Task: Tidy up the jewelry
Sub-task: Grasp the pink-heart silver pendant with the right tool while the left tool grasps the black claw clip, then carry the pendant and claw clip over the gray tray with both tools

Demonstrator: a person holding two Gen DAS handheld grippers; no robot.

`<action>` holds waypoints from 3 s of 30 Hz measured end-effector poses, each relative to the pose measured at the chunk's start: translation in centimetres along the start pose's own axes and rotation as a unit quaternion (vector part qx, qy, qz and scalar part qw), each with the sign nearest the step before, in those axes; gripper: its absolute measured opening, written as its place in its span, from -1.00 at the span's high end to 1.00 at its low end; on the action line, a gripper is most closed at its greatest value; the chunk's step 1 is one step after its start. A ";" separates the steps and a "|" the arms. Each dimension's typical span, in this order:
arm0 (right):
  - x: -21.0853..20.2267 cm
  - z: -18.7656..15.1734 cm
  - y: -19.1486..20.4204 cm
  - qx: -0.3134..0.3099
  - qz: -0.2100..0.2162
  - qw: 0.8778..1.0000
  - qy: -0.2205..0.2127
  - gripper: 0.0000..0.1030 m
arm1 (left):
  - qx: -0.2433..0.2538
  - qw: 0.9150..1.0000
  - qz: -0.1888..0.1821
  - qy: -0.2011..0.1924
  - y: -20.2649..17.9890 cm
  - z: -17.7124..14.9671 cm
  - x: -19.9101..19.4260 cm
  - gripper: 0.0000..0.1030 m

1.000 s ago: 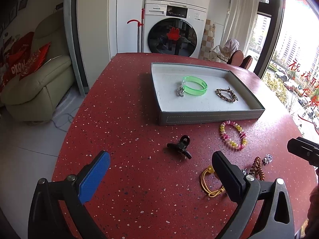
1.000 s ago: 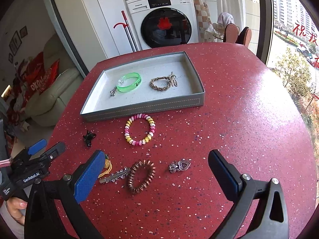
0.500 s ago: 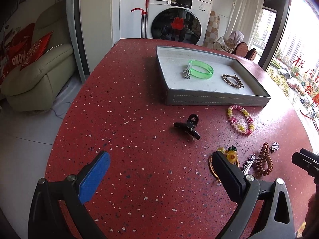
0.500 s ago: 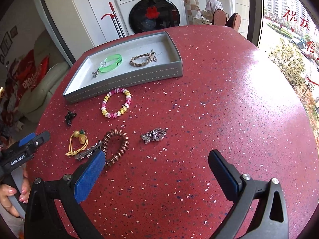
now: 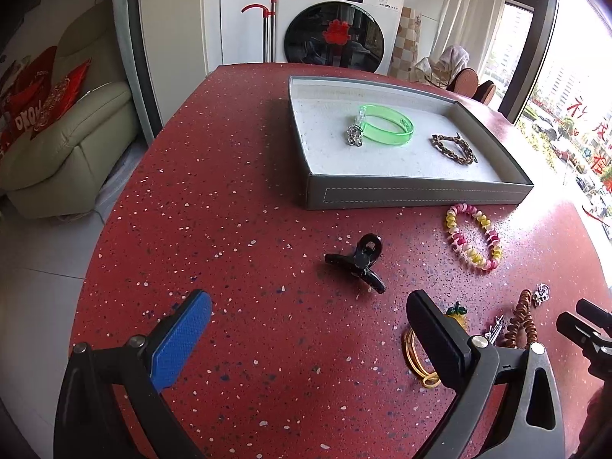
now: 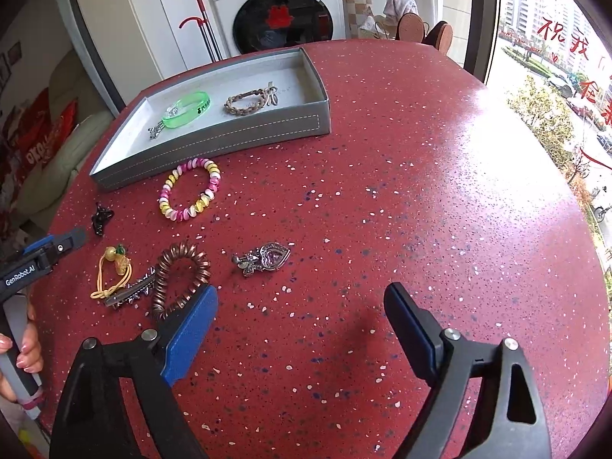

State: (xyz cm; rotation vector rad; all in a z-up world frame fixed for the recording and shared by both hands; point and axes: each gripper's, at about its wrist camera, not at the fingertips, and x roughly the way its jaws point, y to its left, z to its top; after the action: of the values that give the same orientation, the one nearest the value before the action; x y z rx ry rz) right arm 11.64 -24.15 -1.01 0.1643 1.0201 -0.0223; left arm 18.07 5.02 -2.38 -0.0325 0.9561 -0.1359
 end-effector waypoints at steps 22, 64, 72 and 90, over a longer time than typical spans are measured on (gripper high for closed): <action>1.9 1.0 3.1 -0.071 -0.029 0.997 -0.011 0.21 | 0.042 0.999 0.016 0.009 -2.8 1.8 2.8 -0.65; -3.8 5.9 1.6 -0.020 0.038 0.996 -0.078 0.87 | 0.055 0.996 -0.056 -0.050 -2.4 3.8 -3.9 -0.06; -2.4 11.3 2.3 -0.013 0.063 0.994 -0.087 0.87 | 0.066 0.994 -0.059 -0.061 -3.6 7.5 -3.3 -0.06; 7.0 18.1 2.8 -0.021 0.048 0.997 -0.052 0.87 | 0.086 0.995 -0.050 -0.010 -6.4 13.5 5.6 -0.06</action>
State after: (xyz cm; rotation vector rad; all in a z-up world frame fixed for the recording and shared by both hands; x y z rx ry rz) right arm 30.90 -23.69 2.72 0.1732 0.9065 0.0775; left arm 31.61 -2.46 1.38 0.0769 0.9201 -0.3090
